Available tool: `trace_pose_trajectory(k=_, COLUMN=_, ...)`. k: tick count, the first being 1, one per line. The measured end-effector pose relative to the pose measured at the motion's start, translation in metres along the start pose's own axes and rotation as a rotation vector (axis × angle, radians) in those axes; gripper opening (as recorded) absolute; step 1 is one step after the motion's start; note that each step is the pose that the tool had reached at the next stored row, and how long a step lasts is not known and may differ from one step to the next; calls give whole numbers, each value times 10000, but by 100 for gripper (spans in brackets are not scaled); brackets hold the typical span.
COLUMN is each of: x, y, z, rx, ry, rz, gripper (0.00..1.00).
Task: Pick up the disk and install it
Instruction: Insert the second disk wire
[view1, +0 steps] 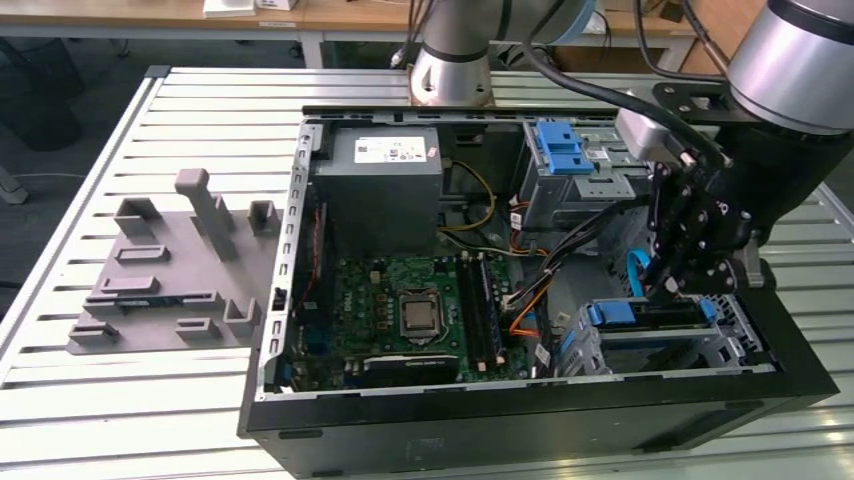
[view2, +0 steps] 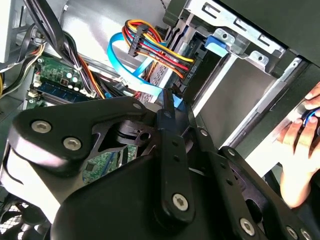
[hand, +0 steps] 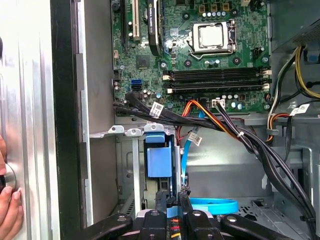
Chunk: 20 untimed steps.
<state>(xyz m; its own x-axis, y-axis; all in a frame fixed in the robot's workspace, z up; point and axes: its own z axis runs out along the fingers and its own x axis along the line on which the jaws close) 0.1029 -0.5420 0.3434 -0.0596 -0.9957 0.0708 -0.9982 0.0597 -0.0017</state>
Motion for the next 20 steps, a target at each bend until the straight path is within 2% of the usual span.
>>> trace_pose_trajectory(k=6, x=0, y=0, z=2, rx=0, ry=-5, rz=0, gripper=24)
trace_pose_trajectory(k=8, x=1, y=0, z=-17, rx=-1, ry=-16, rz=0, gripper=24)
trace_pose_trajectory(k=13, x=7, y=0, z=-92, rx=-14, ry=-142, rz=-1, gripper=24)
trace_pose_trajectory(k=16, x=8, y=0, z=-112, rx=-22, ry=-245, rz=-1, gripper=24)
trace_pose_trajectory(k=18, x=8, y=0, z=-117, rx=-29, ry=-354, rz=-1, gripper=24)
trace_pose_trajectory(k=20, x=9, y=0, z=-117, rx=-44, ry=-600, rz=-2, gripper=24)
